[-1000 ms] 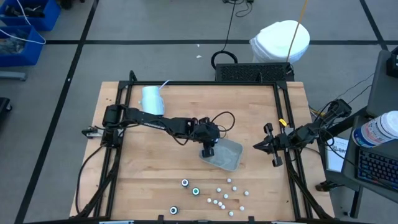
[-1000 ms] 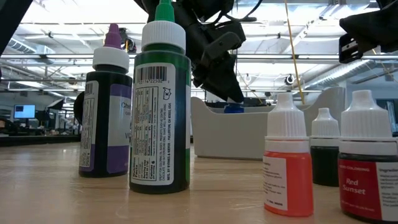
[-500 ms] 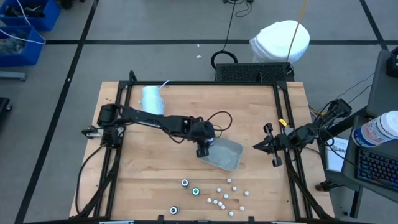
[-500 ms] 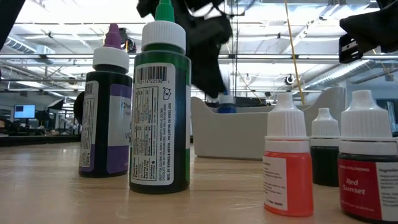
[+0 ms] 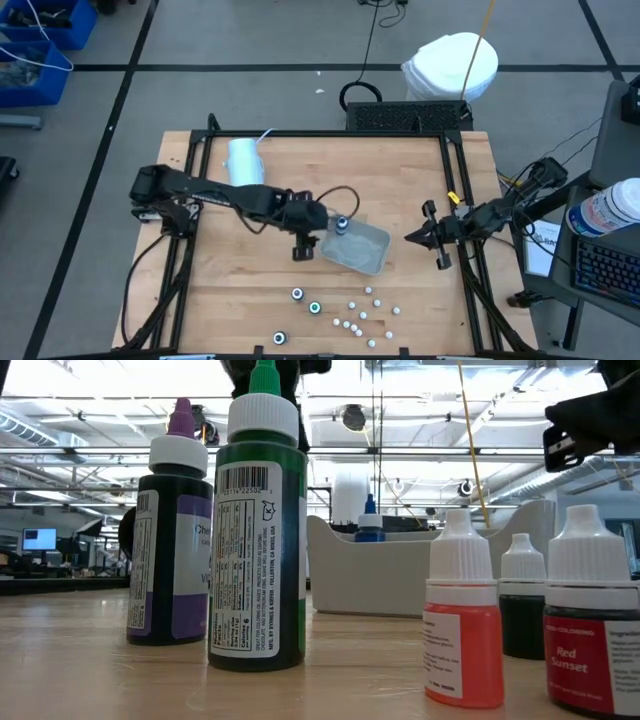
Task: Pick & Place food coloring
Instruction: Adjust the gray bin on the table
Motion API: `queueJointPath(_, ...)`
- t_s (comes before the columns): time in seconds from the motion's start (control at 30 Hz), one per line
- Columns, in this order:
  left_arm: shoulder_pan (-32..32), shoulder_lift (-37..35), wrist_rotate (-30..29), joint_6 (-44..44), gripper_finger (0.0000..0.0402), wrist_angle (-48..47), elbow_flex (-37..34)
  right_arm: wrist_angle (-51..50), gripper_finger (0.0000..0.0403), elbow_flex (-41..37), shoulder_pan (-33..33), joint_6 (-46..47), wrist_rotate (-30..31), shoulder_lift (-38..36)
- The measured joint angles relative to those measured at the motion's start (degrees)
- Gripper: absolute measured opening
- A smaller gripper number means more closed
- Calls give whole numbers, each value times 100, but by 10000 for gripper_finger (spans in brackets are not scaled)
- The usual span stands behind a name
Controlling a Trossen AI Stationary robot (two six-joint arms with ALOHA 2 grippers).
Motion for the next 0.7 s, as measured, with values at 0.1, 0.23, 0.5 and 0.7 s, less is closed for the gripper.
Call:
queueJointPath(0.1,-158,131,-309,-254,111,-175,-32,29,0,0,0,-52,102,150)
queueJointPath(0.23,-236,193,-497,-395,16,-122,-297,-471,0,153,21,490,125,346)
queueJointPath(0.5,-104,187,-754,-865,16,-87,-878,-1292,0,315,200,1984,-52,990)
queueJointPath(0.7,85,187,-491,-864,9,469,-1094,-1243,0,317,275,2746,-331,1606)
